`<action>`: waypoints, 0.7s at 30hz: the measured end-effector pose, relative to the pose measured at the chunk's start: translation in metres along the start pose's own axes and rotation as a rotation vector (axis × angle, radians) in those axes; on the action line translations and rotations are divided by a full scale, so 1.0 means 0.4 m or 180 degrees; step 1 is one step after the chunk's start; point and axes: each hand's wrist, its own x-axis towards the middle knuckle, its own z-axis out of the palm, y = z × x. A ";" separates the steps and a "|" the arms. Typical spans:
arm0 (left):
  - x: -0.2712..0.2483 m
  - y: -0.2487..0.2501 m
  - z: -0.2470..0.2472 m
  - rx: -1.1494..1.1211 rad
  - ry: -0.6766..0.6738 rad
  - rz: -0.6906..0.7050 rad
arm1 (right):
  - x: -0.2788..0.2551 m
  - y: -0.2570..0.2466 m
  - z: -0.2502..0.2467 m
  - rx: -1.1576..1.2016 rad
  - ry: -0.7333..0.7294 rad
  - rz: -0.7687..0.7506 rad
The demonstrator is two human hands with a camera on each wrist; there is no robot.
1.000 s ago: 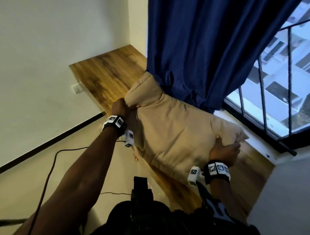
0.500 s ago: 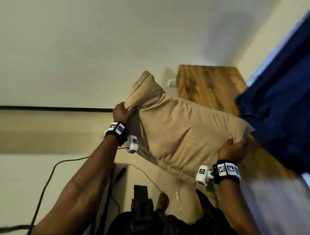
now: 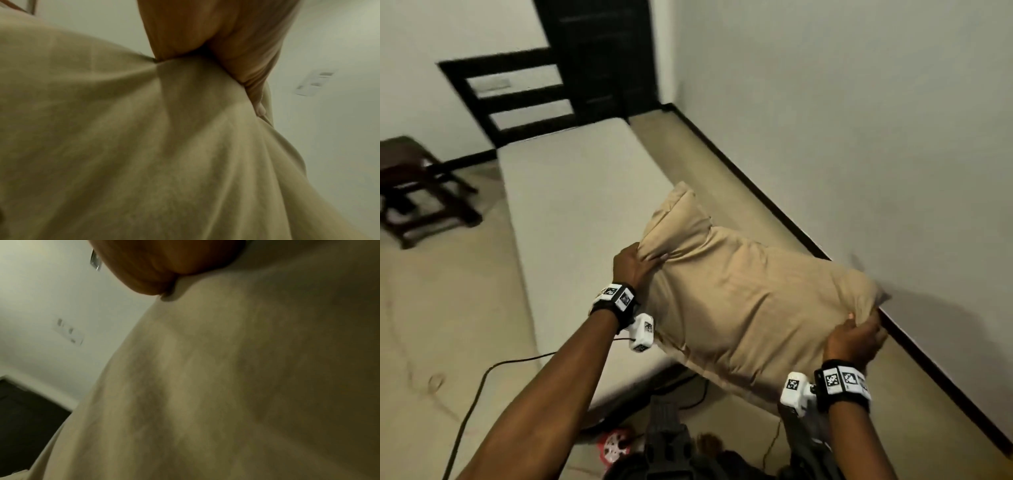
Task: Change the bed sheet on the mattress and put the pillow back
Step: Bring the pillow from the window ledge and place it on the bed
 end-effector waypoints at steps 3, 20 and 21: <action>-0.082 -0.136 -0.153 0.0149 0.0568 -0.0339 | -0.048 -0.075 0.141 0.0032 -0.0526 -0.0401; -0.783 -0.599 -0.640 0.0038 0.2942 -0.1889 | -0.682 -0.343 0.517 0.0143 -0.2651 -0.2094; -0.816 -0.621 -0.666 0.0021 0.3055 -0.1942 | -0.733 -0.348 0.528 0.0159 -0.2716 -0.2178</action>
